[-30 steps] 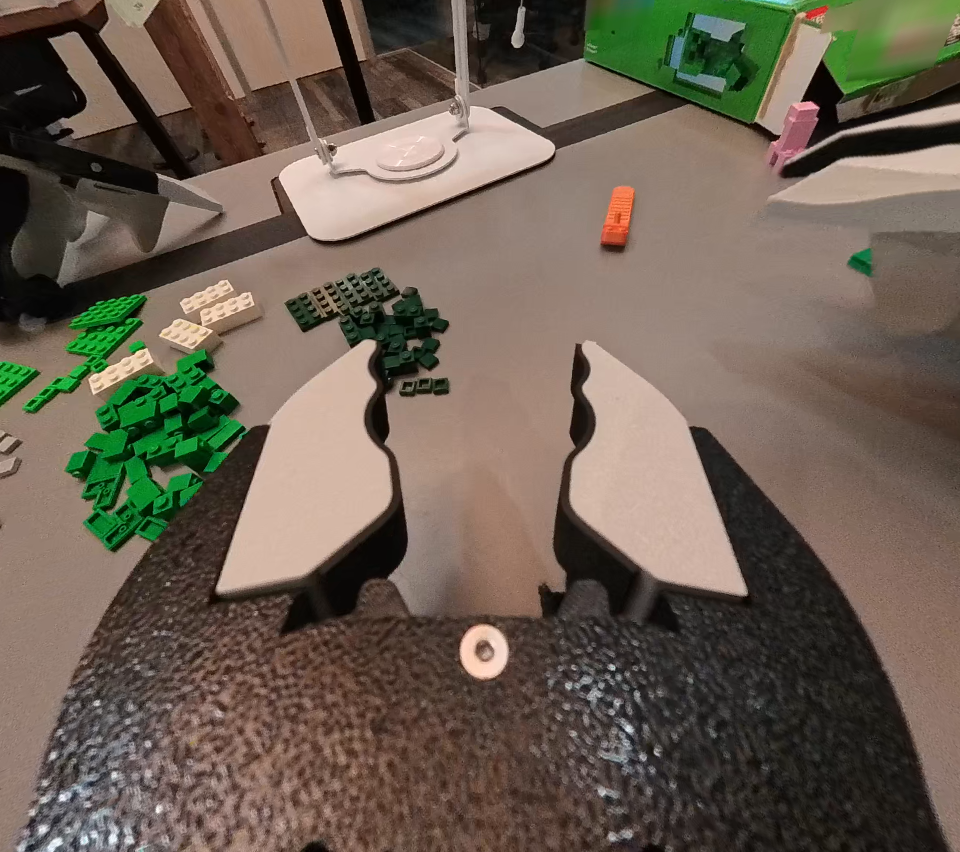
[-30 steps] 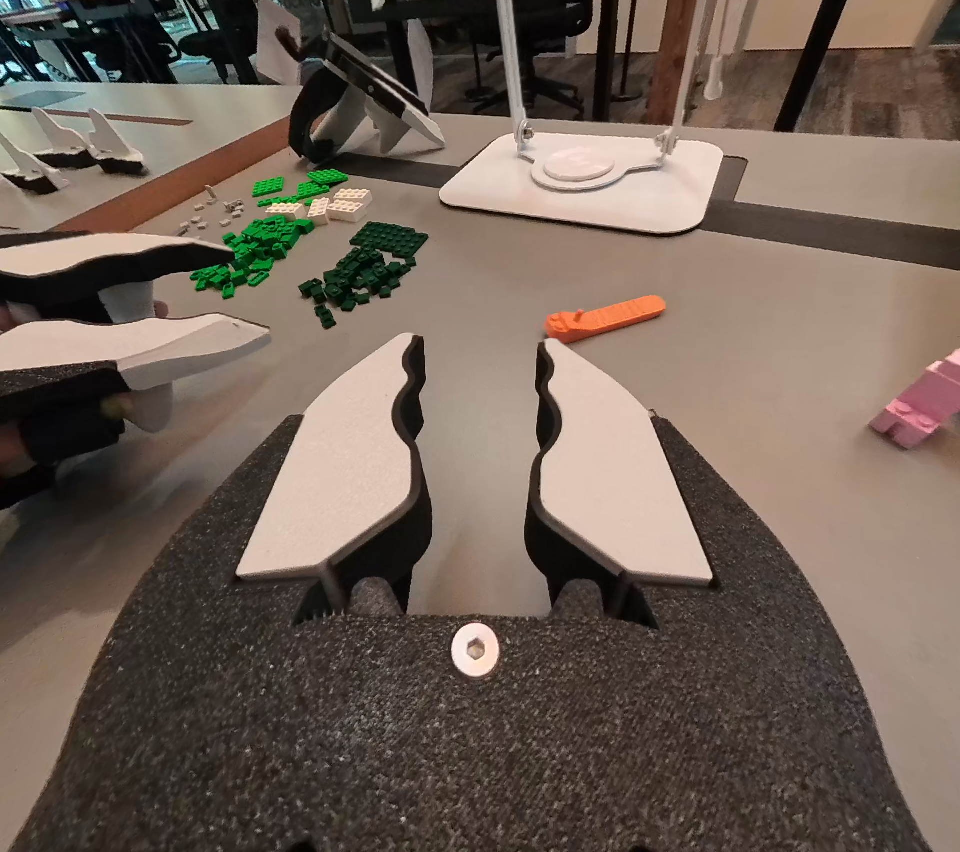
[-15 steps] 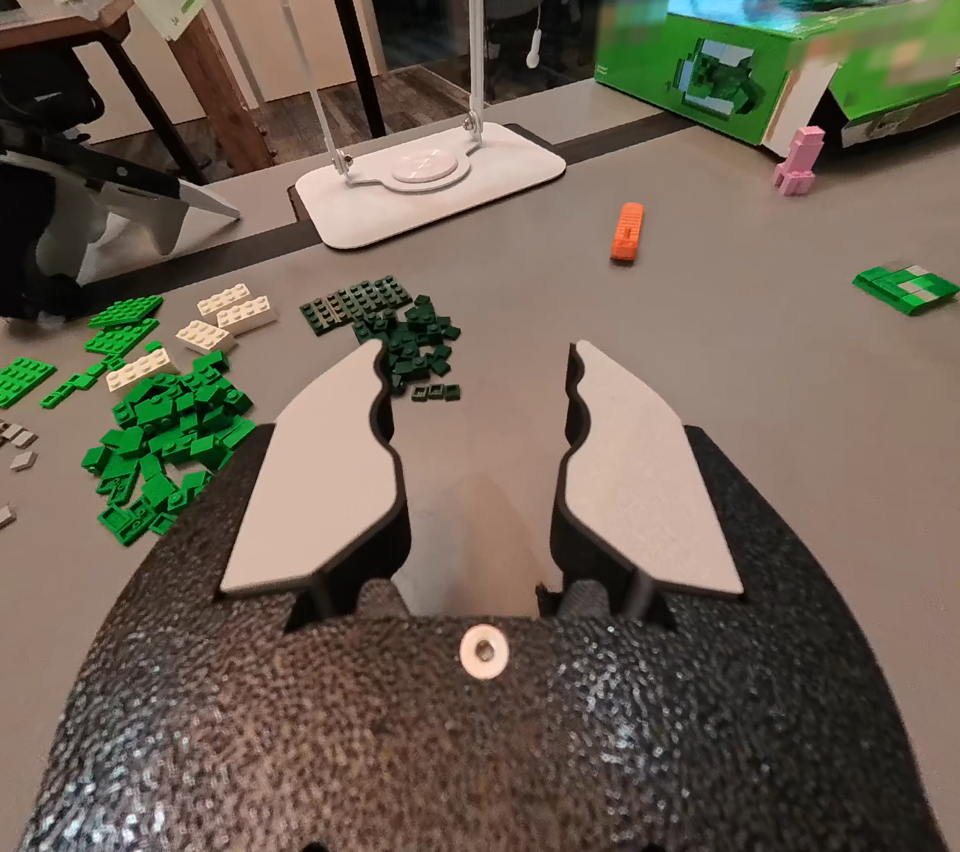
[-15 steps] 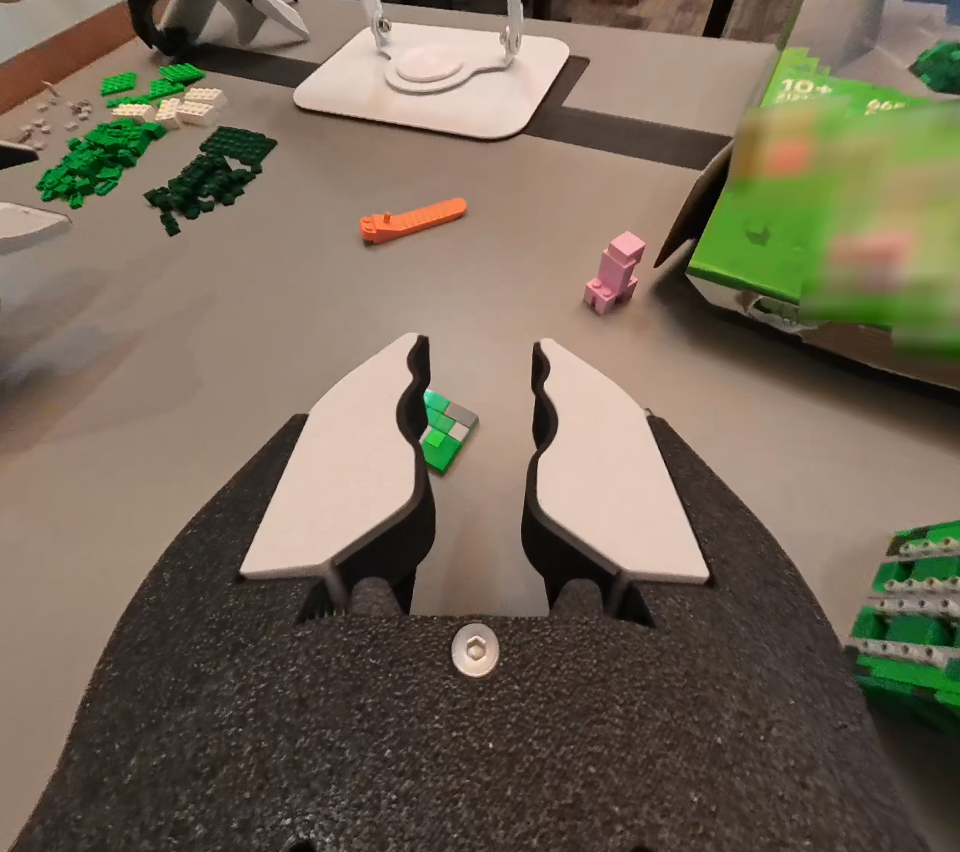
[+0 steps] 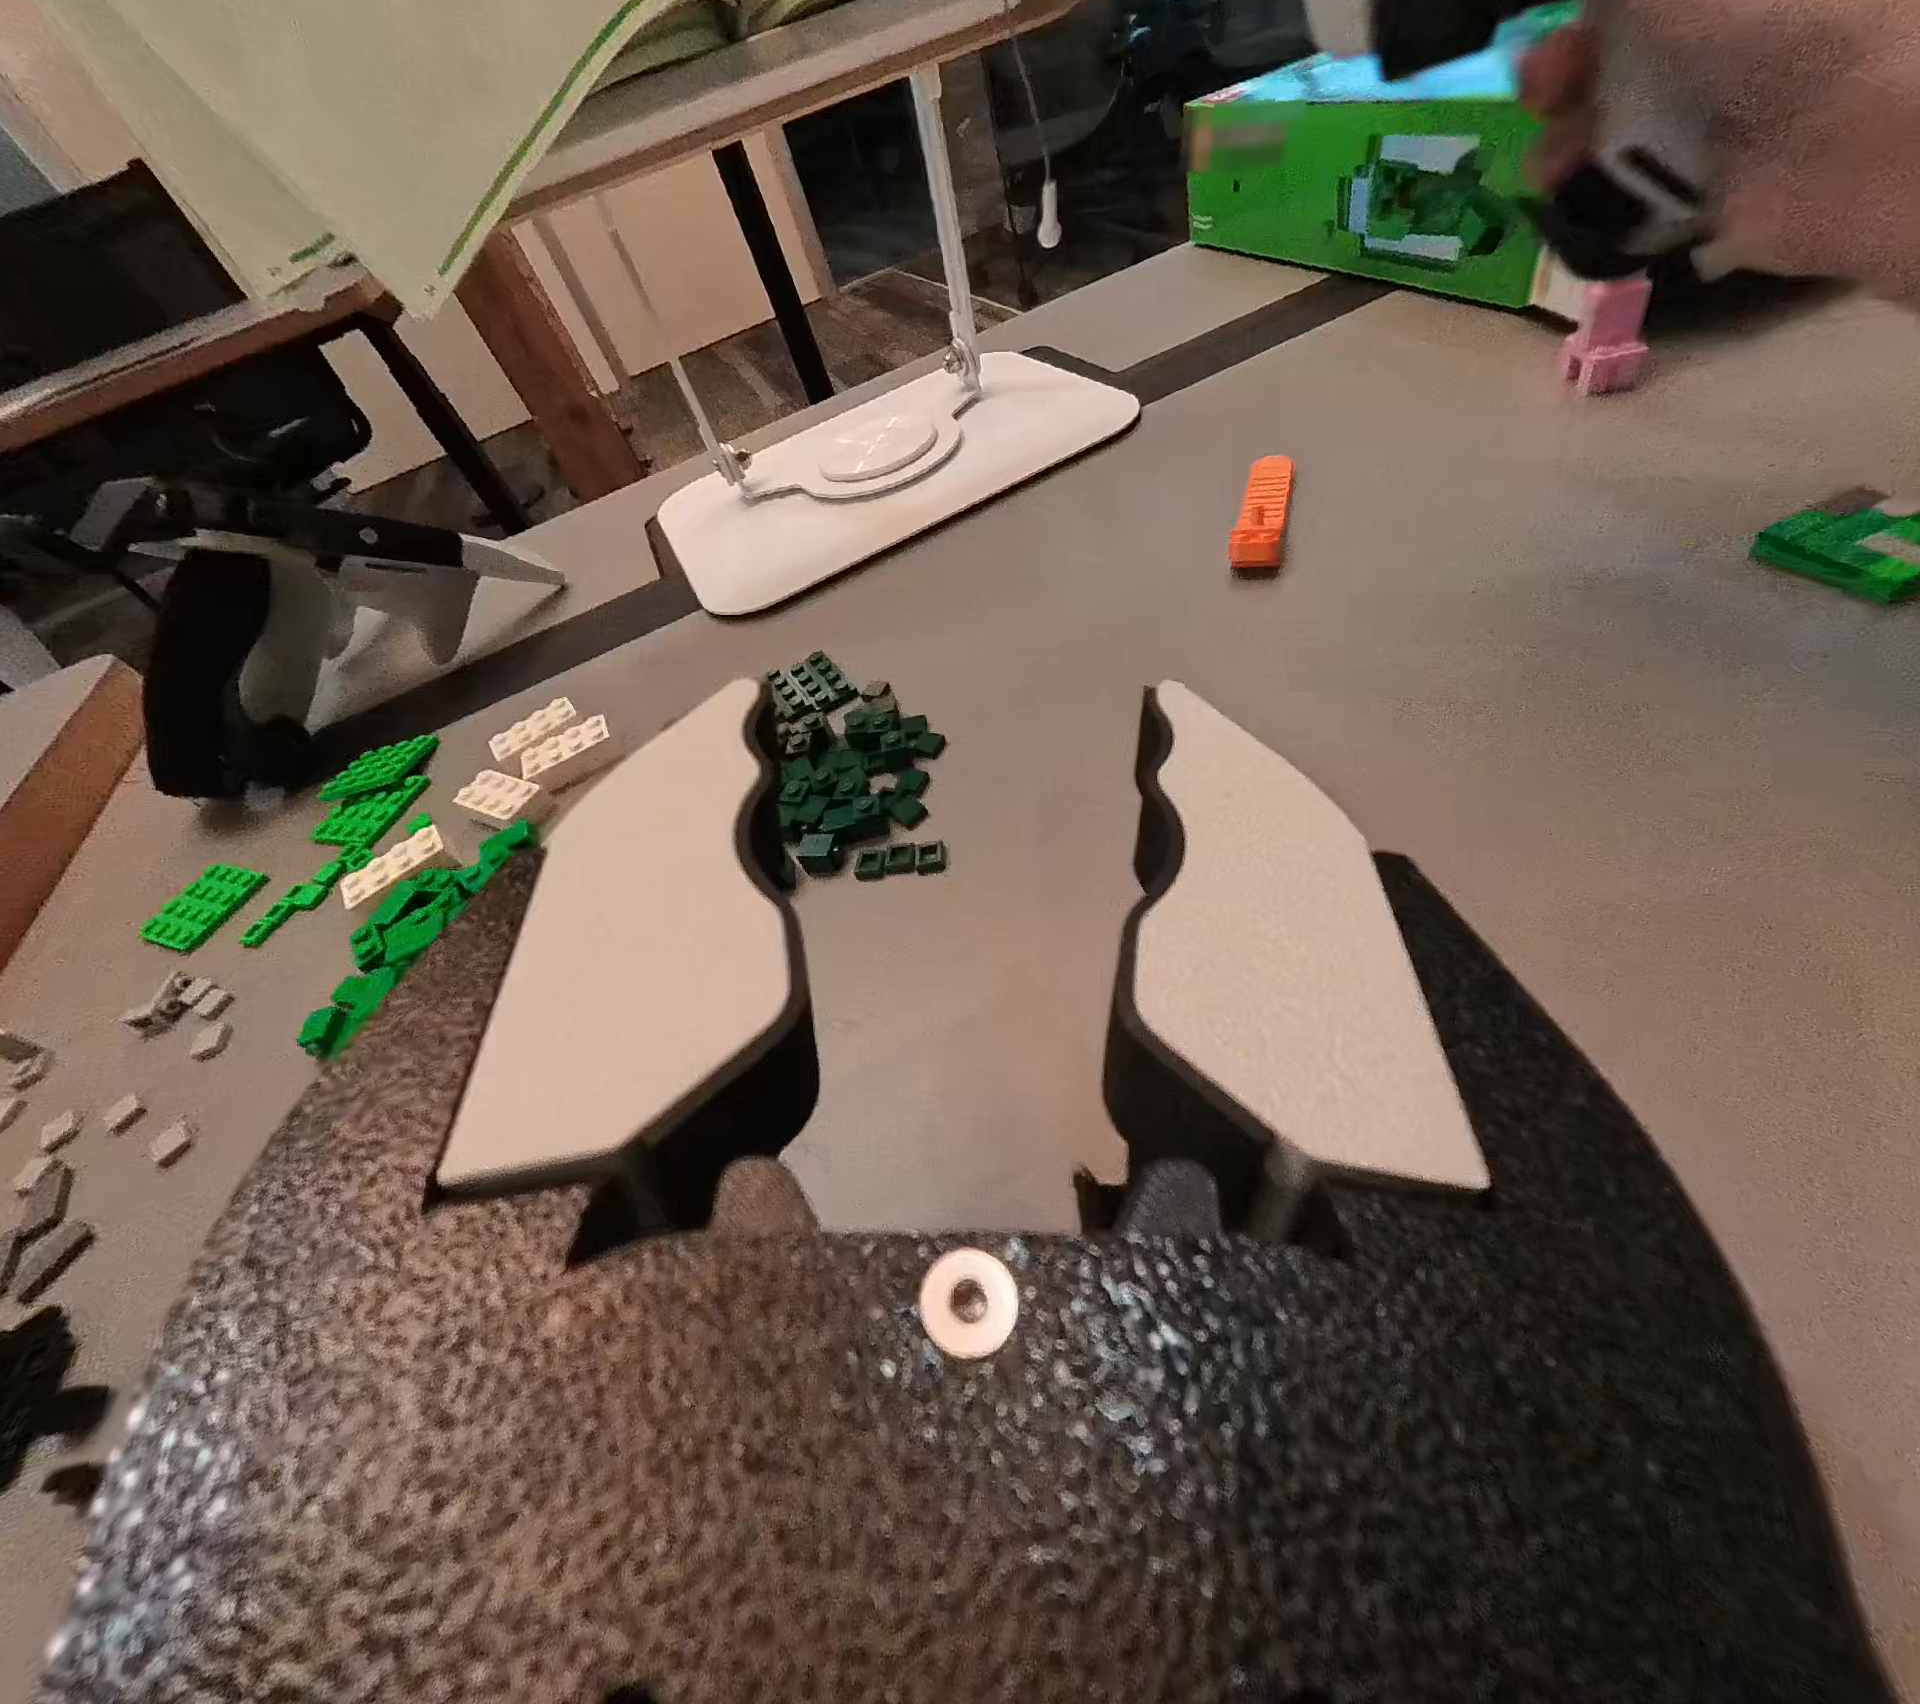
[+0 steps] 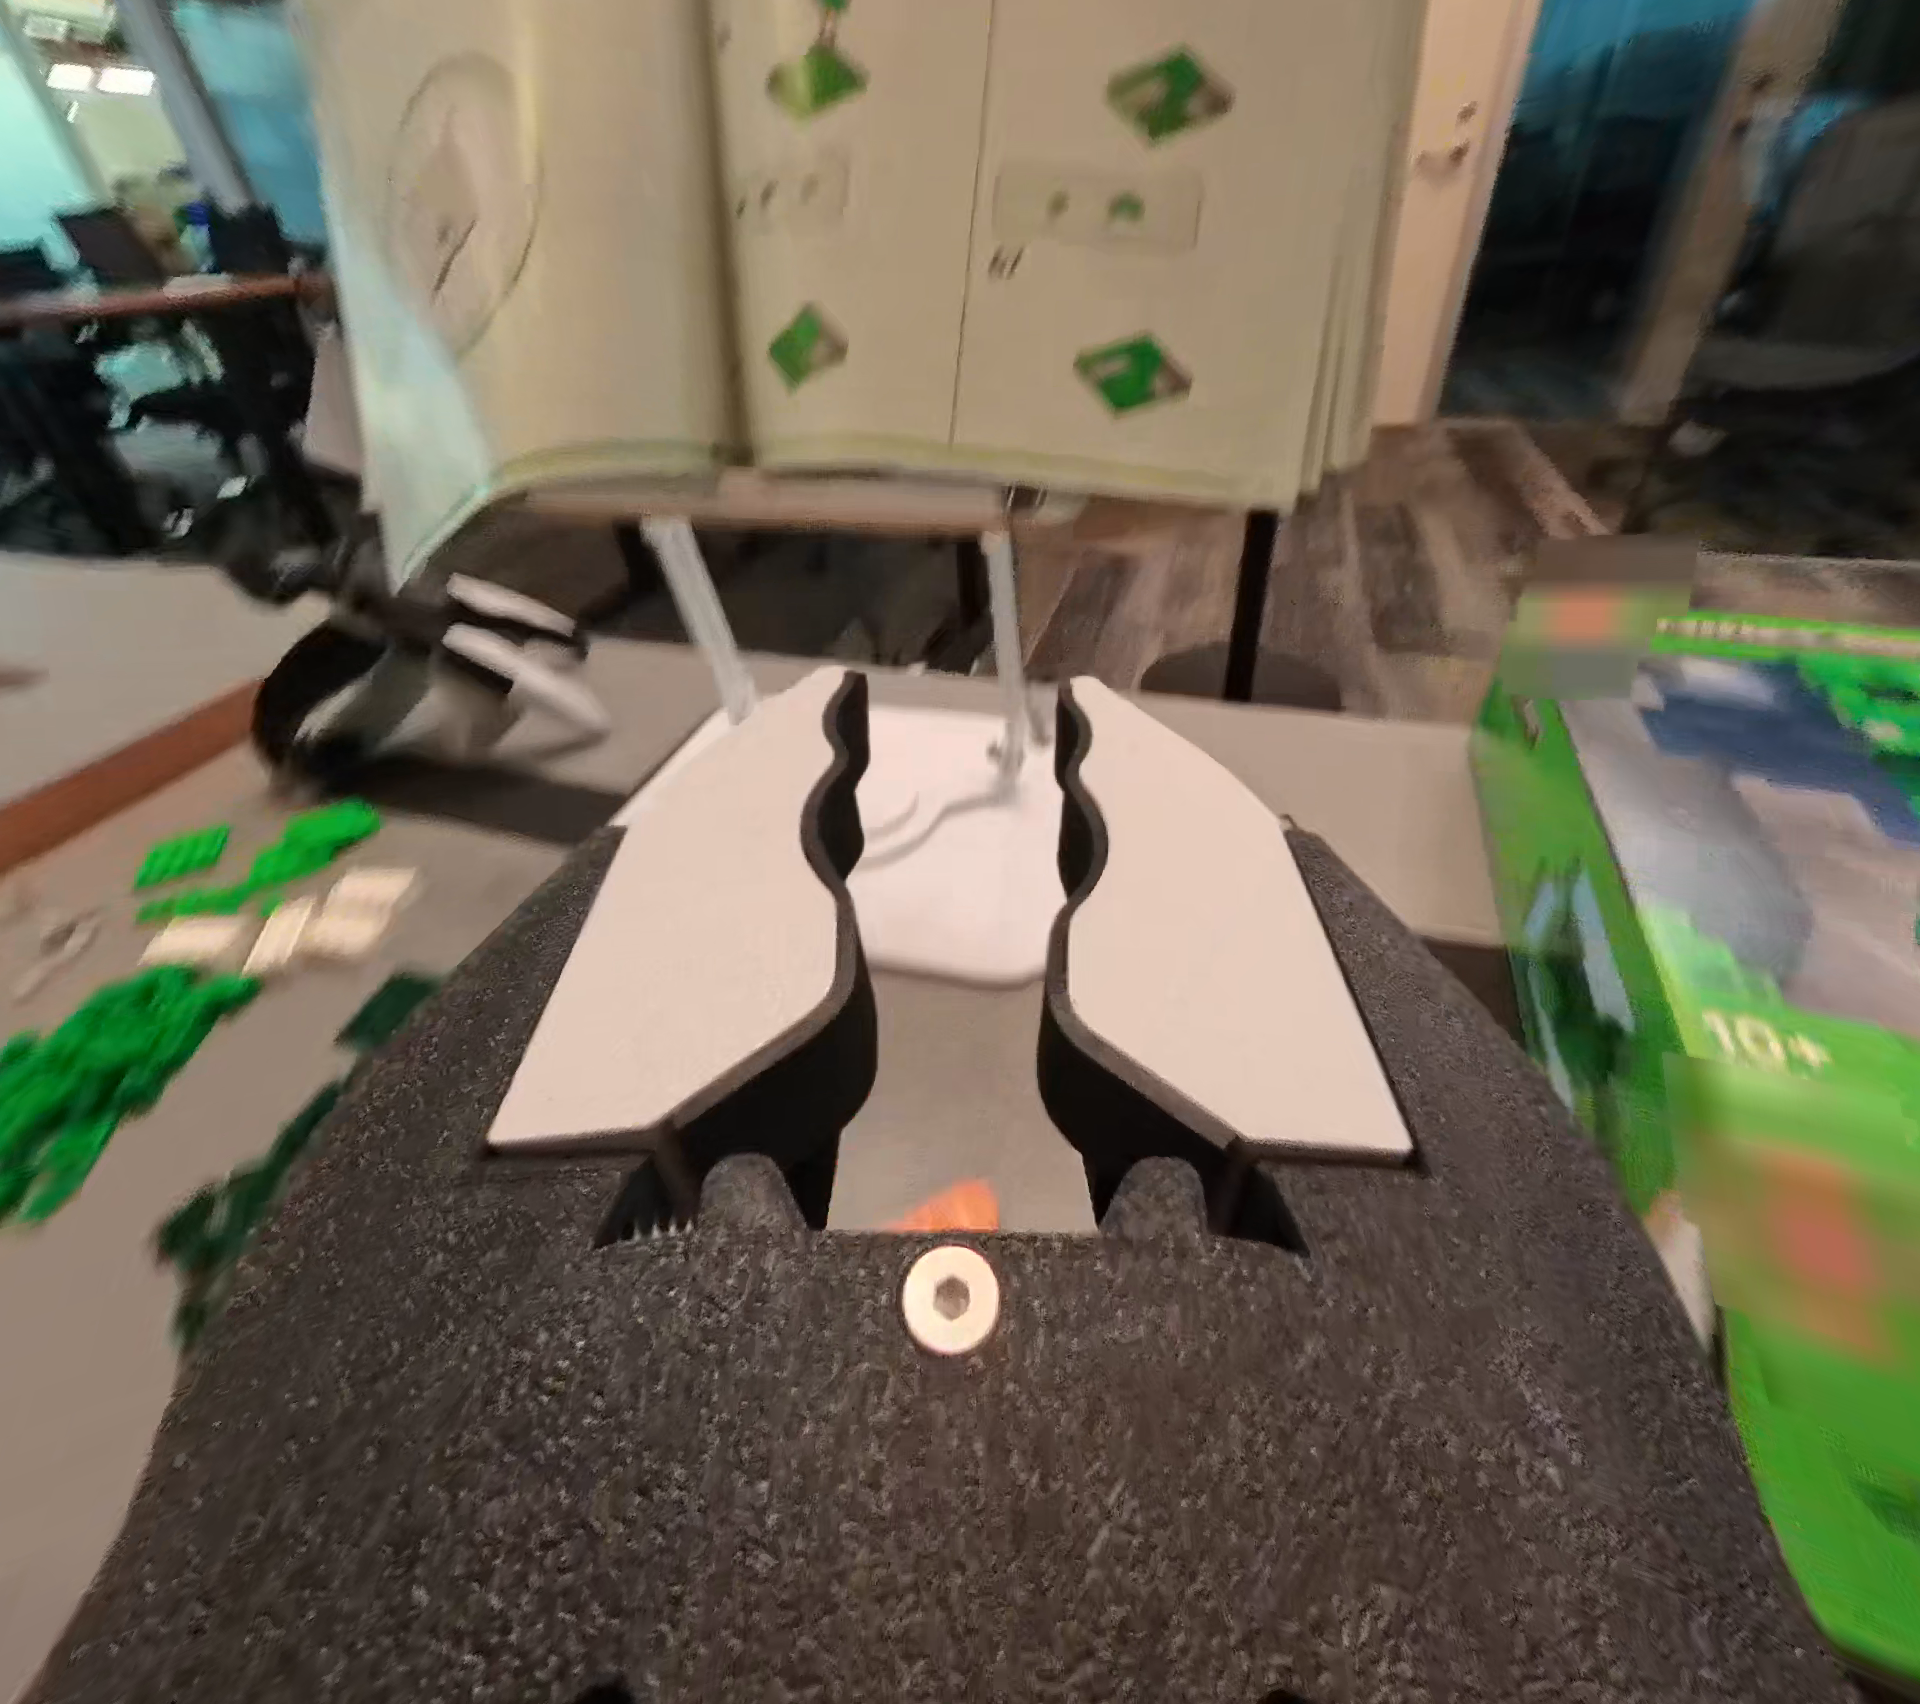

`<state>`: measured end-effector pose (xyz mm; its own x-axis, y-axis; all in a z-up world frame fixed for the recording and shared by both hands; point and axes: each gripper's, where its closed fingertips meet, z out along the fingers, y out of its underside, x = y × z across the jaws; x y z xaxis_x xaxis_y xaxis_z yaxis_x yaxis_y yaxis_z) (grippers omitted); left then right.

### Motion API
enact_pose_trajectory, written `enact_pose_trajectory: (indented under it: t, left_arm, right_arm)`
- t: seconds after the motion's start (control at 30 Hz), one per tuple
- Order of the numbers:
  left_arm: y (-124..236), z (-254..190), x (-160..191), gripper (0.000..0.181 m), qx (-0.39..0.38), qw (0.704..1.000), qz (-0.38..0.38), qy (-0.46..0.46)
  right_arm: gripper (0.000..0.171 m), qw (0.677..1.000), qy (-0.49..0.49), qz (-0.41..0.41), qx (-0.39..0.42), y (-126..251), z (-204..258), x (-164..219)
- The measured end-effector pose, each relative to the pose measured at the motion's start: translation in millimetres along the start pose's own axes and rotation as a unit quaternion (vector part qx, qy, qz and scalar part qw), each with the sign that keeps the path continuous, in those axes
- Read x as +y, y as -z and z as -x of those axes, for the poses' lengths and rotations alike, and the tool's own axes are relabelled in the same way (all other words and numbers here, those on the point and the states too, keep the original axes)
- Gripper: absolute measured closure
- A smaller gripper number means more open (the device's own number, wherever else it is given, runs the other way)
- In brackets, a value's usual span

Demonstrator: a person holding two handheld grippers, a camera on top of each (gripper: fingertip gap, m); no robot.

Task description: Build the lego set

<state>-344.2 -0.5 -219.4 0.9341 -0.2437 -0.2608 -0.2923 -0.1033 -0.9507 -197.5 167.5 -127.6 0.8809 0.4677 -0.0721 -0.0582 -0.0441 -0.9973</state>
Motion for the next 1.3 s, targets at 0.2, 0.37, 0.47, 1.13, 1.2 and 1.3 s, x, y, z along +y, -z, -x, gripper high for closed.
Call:
enact_pose_trajectory:
  t: [0.2,0.37,0.47,1.13,1.2,1.3]
  left_arm:
    - [0,4,0,0.115,0.011,0.998,-0.006,0.054]
    - [-1,4,2,0.116,0.021,0.997,-0.002,0.073]
    - [-1,3,2,0.117,0.024,0.997,-0.001,0.071]
    - [-3,-6,4,0.121,0.042,0.998,0.006,0.053]
    - [-3,-6,5,0.121,0.043,0.998,0.007,0.051]
    - [-3,-7,5,0.121,0.044,0.998,0.008,0.048]
  right_arm:
    - [0.139,0.989,-0.085,-0.084,0.09,-47,-34,-26]
    - [0.142,0.979,-0.094,-0.102,0.151,-59,-60,-20]
    - [0.142,0.977,-0.138,-0.131,0.092,-68,-55,-29]
    - [0.135,0.964,-0.202,-0.157,0.07,-98,-79,-4]
    - [0.136,0.963,-0.201,-0.165,0.069,-97,-80,-7]
    - [0.14,0.966,-0.198,-0.157,0.059,-99,-77,-6]
